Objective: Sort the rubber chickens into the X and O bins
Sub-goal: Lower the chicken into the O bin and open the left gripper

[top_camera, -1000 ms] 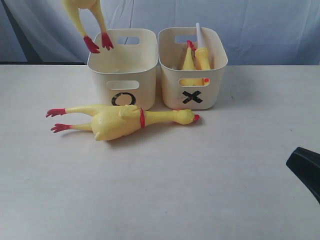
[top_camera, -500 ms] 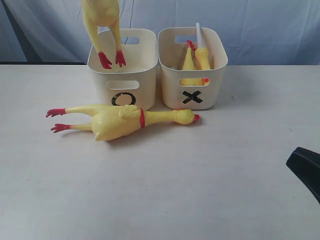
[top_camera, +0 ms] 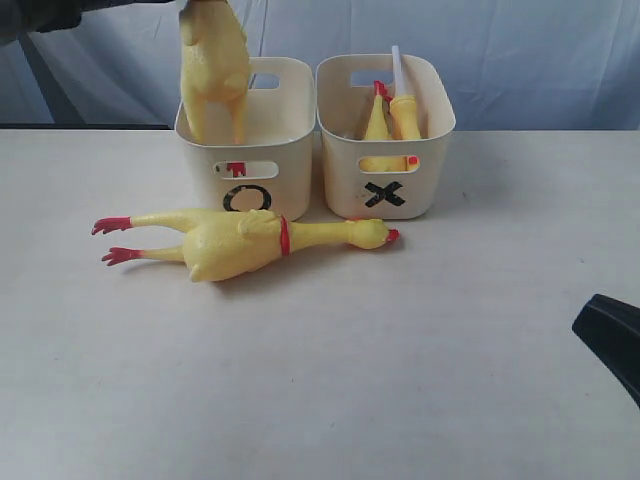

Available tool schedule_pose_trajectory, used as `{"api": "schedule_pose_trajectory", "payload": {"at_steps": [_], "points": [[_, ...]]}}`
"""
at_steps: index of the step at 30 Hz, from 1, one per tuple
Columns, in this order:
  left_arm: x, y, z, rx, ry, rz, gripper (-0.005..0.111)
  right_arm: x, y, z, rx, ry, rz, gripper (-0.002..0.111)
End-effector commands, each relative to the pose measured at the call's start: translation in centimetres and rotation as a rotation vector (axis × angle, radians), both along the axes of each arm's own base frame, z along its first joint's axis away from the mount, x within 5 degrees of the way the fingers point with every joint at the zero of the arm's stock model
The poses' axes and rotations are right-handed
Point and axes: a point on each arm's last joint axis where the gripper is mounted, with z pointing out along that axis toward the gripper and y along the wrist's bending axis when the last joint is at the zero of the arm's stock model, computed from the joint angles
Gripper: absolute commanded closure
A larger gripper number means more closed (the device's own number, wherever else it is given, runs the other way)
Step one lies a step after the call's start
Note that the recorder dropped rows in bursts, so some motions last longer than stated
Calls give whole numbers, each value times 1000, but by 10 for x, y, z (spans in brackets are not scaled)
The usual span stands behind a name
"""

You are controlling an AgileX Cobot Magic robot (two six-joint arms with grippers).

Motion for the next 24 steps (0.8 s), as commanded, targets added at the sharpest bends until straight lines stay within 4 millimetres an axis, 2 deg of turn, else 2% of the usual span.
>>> {"api": "schedule_pose_trajectory", "payload": {"at_steps": [1,14,24], "points": [[0,-11,-5,17,-14,-39,107,0,-1,0,0,-7,-7,109],[3,-34,-24,109,-34,-126,107,0,-1,0,0,-7,-7,109],[5,-49,-48,118,3,-133,107,0,-1,0,0,-7,-7,109]]}}
